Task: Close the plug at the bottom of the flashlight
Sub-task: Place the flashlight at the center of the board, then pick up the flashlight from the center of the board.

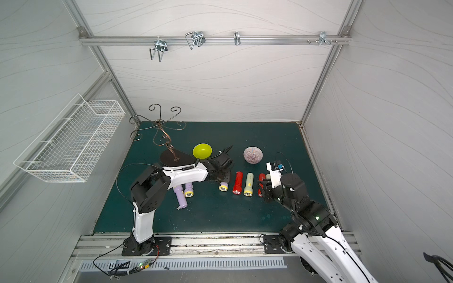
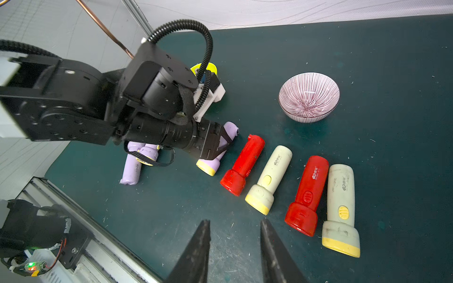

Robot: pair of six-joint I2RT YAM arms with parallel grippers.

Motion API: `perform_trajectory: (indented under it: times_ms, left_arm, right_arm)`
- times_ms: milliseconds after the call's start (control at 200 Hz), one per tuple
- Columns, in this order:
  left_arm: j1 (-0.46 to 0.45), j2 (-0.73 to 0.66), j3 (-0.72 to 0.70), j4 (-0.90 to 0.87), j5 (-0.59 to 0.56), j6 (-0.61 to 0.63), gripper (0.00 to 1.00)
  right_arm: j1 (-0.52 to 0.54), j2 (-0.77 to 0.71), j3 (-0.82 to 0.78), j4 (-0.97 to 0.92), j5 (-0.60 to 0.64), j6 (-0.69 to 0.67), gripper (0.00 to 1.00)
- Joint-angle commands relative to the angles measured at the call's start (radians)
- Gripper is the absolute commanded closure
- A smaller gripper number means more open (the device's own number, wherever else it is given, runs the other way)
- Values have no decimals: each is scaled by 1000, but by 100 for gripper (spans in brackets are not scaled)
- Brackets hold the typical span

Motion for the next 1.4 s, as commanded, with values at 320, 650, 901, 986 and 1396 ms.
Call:
perform_trajectory:
  times_ms: [320,650,901,986,1396]
  left_arm:
    - [21,-560,-257,-245,-297,62,38]
    - [134,-566,-428,-242,-243,11,37]
    - [175,-430,-424,-167,-220,7,37]
    - [200,-397,-429,-132,-206,1,37]
    - [277,-301,-430,20,-119,18,42]
  right_arm:
    - [6,-6,-27,35,-42,3,55]
    - [7,24,-31,39,-70,15,54]
    - [9,25,-33,37,-64,11,52]
    - [7,28,-37,42,-63,13,52]
    - [7,84,-48,77,-67,9,51]
